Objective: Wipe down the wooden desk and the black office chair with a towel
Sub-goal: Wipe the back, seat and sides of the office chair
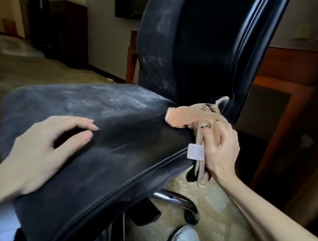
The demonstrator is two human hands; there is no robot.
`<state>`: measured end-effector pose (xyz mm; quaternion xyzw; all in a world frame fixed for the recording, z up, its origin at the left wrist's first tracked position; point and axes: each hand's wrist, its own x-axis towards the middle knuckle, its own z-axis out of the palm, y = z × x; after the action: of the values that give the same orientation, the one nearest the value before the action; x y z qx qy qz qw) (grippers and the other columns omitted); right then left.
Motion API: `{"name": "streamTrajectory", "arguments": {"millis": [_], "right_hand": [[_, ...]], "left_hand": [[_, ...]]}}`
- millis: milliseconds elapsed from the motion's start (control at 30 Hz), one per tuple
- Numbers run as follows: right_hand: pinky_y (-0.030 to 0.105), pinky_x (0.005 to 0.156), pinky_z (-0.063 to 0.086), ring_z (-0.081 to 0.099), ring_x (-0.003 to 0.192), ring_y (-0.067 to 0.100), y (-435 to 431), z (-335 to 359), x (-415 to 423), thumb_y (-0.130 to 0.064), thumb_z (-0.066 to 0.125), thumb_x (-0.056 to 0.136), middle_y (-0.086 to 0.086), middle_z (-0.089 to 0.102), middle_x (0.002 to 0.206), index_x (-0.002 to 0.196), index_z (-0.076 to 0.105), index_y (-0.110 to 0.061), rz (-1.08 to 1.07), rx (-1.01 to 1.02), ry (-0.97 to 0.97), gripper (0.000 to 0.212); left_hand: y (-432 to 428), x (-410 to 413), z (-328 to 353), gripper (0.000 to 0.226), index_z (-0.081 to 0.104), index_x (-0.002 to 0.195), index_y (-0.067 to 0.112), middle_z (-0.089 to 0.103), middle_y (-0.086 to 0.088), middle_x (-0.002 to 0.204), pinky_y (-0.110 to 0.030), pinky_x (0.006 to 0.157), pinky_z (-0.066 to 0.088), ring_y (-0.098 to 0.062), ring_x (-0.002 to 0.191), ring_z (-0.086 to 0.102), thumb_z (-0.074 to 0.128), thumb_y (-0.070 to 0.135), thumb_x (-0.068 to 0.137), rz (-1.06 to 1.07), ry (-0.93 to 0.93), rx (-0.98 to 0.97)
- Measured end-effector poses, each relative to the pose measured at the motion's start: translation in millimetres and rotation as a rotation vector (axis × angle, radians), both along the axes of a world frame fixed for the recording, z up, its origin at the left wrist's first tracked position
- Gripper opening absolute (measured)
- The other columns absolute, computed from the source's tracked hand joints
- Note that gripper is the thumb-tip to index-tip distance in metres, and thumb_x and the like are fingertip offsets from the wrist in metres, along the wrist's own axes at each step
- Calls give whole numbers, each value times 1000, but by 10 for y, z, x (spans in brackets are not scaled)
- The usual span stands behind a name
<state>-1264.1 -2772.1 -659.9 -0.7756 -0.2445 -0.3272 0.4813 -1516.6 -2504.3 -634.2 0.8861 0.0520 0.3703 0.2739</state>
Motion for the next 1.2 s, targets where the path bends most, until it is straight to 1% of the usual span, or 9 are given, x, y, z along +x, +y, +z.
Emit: {"name": "streamTrajectory", "arguments": {"millis": [333, 433, 533, 633, 667, 733, 867, 1033, 1200], "right_hand": [[35, 89, 45, 62, 97, 18, 278, 27, -1005, -49, 53, 91, -14, 67, 96, 88, 71, -27, 386, -6, -298, 28], [25, 73, 42, 55, 77, -9, 45, 201, -506, -29, 48, 91, -30, 62, 79, 78, 53, -40, 255, 241, -223, 18], [35, 67, 34, 41, 61, -1, -317, 217, -11, -42, 49, 93, -11, 47, 65, 65, 40, -31, 16, 321, 13, 31], [32, 98, 44, 55, 105, -1, -293, 31, 218, -36, 56, 99, -9, 61, 112, 92, 63, -35, 158, 108, 207, 10], [21, 110, 36, 47, 124, -6, -212, -24, 182, -29, 57, 101, -8, 53, 136, 112, 66, -32, 195, 73, 246, 14], [7, 109, 27, 37, 133, -7, -94, -112, 32, -26, 58, 101, -4, 38, 152, 136, 61, -26, 165, 90, 257, 35], [39, 113, 35, 45, 131, 28, 183, -116, -535, -40, 49, 89, -1, 42, 151, 131, 61, -36, 6, 154, 302, 44], [41, 110, 30, 42, 129, 26, 334, -71, -1436, -40, 46, 78, -2, 58, 130, 105, 70, -29, 133, 102, 138, 38], [59, 111, 35, 40, 140, 26, 403, -204, -2220, -44, 52, 69, -7, 51, 137, 115, 62, -40, 251, 118, 62, 47]], "left_hand": [[-64, -36, 34, 56, 74, 110, 39, 68, 21, 125, -46, 110, 41, -11, 128, 56, 38, 71, 81, 36, 47, 6], [-42, -105, -7, 57, 72, 118, 34, 66, 18, 130, -45, 113, 39, -9, 131, 53, 40, 68, 86, -7, 64, 59], [-74, -106, -45, 57, 71, 120, 36, 65, 20, 131, -41, 113, 39, -7, 132, 53, 40, 68, 86, -1, 63, 83], [-154, -35, -22, 57, 71, 118, 39, 65, 23, 128, -36, 111, 39, -4, 131, 52, 38, 70, 84, 32, 59, 90], [-180, -25, -16, 57, 71, 118, 39, 65, 24, 127, -36, 110, 39, -4, 130, 52, 38, 71, 84, 35, 61, 89], [-250, 6, -21, 56, 72, 116, 40, 65, 26, 125, -36, 109, 39, -4, 130, 52, 38, 71, 83, 35, 51, 80], [-358, 46, -48, 57, 72, 113, 42, 66, 28, 124, -34, 104, 40, -3, 129, 52, 36, 73, 82, 100, 28, 78], [-424, 91, -35, 53, 72, 109, 41, 67, 28, 120, -34, 101, 42, -5, 125, 55, 37, 71, 84, 137, 6, 78], [-430, 88, -43, 55, 74, 109, 33, 65, 26, 112, -38, 93, 43, -15, 121, 59, 35, 65, 88, 148, -26, 80]]}}
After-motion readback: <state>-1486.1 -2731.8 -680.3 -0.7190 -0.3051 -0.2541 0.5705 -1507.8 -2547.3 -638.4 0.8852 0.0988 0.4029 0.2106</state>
